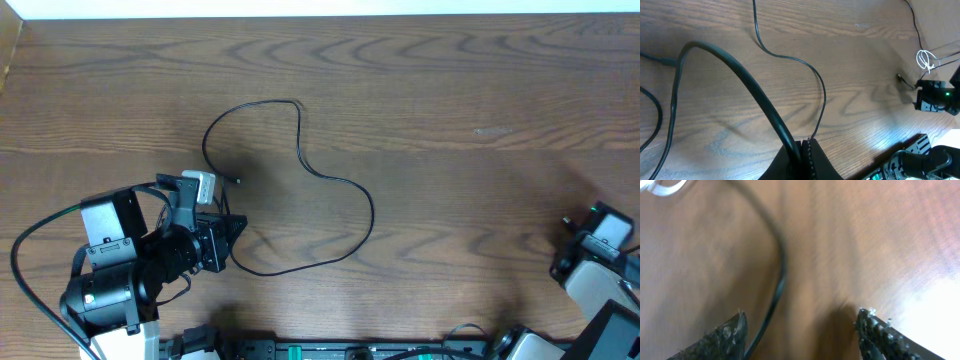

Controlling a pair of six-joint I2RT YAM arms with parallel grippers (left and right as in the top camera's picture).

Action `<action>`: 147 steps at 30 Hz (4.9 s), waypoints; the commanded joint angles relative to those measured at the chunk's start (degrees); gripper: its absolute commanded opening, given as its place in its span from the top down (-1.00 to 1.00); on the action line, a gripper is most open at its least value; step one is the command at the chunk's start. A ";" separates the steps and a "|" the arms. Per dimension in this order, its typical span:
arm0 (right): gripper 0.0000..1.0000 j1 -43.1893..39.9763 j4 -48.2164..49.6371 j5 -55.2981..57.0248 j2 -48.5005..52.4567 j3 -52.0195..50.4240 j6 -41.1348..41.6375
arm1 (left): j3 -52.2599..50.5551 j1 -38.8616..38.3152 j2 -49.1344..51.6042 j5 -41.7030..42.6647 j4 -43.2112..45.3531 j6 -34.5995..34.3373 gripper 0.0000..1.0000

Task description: Untangle cables

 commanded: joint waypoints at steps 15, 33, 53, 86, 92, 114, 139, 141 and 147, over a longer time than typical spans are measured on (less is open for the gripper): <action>0.18 -6.97 7.04 -10.64 1.27 -0.13 -4.31 | 0.24 -0.13 -0.04 0.28 -1.31 0.96 0.85; 0.19 -6.47 22.47 -19.87 17.20 -0.13 -5.79 | 0.24 -0.13 -0.04 0.31 -1.57 0.74 0.85; 0.98 -9.09 45.86 -34.29 19.43 2.89 -1.09 | 0.24 -0.13 -0.04 0.31 -1.55 0.74 0.85; -0.98 3.72 50.69 -114.77 19.43 13.33 -8.85 | 0.24 -0.13 -0.04 0.28 -1.57 0.76 0.85; -0.98 7.61 90.40 -106.40 18.45 13.35 11.54 | 0.24 -0.13 -0.04 0.28 -1.62 0.76 0.85; -0.99 12.44 -18.36 -40.09 -0.59 24.39 -60.19 | 0.24 -0.13 -0.04 0.28 -1.77 0.76 0.85; -0.99 11.91 -22.77 -0.98 -0.33 16.52 20.24 | 0.24 -0.13 -0.04 0.28 -3.08 0.79 0.85; -0.99 11.61 -19.04 0.85 -0.26 15.96 18.01 | 0.24 -0.13 -0.04 0.28 -3.08 0.79 0.85; -0.98 10.21 -14.91 0.39 1.79 15.93 16.35 | 0.24 -0.13 -0.04 0.28 -3.08 0.79 0.85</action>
